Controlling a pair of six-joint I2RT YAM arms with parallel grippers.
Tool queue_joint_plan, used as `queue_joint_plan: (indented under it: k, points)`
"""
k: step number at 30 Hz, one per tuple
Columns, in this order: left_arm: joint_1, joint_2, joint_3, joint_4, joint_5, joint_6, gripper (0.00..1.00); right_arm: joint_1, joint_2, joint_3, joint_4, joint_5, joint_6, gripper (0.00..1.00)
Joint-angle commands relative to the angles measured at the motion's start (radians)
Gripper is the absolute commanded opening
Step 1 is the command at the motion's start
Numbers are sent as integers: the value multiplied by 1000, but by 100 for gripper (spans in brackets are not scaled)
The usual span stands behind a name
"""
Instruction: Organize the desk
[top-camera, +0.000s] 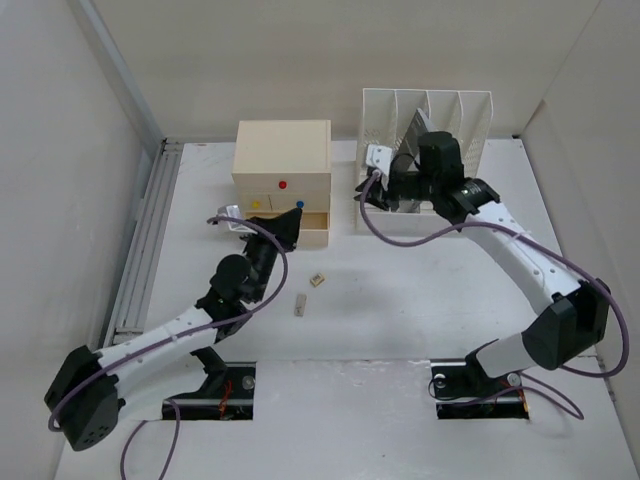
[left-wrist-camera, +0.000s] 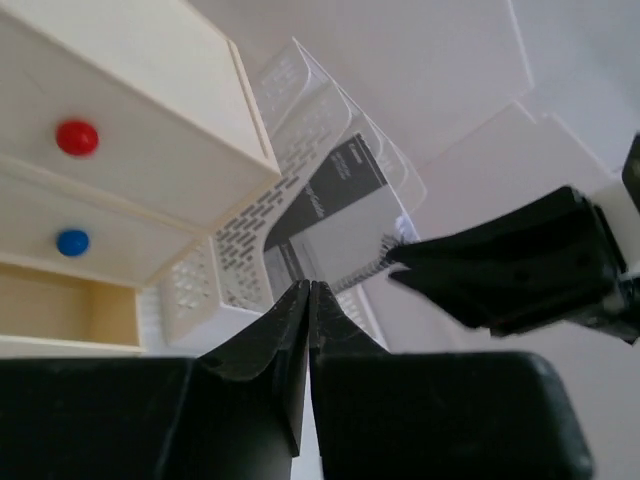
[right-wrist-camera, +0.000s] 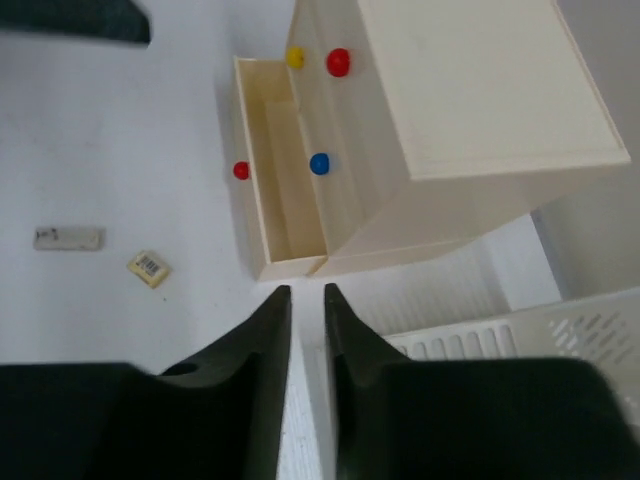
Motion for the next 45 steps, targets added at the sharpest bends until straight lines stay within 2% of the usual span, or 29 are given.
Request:
queue_joint_plan:
  k: [1, 2, 3, 4, 7, 8, 11, 13, 15, 18, 19, 20, 21, 26, 29, 32, 40, 45]
  points:
    - [-12, -80, 117, -376, -61, 209, 2, 64, -13, -41, -30, 34, -278, 30]
    - [-13, -113, 145, -430, -61, 224, 2, 82, -13, -54, -48, 23, -330, 40]
    - [-13, -126, 174, -487, -61, 238, 5, 91, -13, -79, -60, 23, -396, 43]
    - [-13, -126, 208, -609, -49, 278, 8, 101, -2, -79, -71, 6, -430, 46]
    - [-39, -140, 317, -756, -78, 338, 22, 137, 45, -90, -112, -5, -511, 54]
    - [-39, -140, 327, -803, -78, 385, 23, 165, 64, -90, -132, 4, -531, 56]
    - [-77, -150, 284, -769, -64, 413, 28, 217, 146, -42, -201, 47, -556, 58]
    - [-91, -172, 219, -715, -29, 444, 36, 262, 182, -30, -220, 84, -556, 59]
    - [-100, -193, 163, -690, -29, 424, 38, 282, 231, -19, -229, 84, -556, 59]
    - [-100, -300, 52, -599, -10, 363, 41, 291, 294, 4, -257, 73, -537, 59]
    - [-100, -390, -33, -578, -10, 353, 42, 291, 311, 16, -257, 51, -527, 59]
    - [-100, -443, -72, -565, -10, 353, 58, 291, 328, 16, -269, 41, -527, 58]
    - [-100, -498, -104, -564, -10, 344, 62, 291, 360, 31, -283, 41, -517, 58]
    - [-100, -861, -253, -615, -30, 344, 62, 320, 443, 66, -304, 10, -498, 58]
    - [-100, -937, -285, -639, -21, 356, 62, 343, 490, 79, -292, 24, -467, 57]
    - [-100, -904, -298, -640, 3, 356, 62, 354, 519, 99, -271, 38, -435, 57]
    - [-100, -623, -279, -560, 85, 356, 58, 364, 561, 99, -231, 101, -361, 57]
    - [-100, -592, -279, -560, 96, 356, 56, 364, 579, 99, -182, 135, -315, 57]
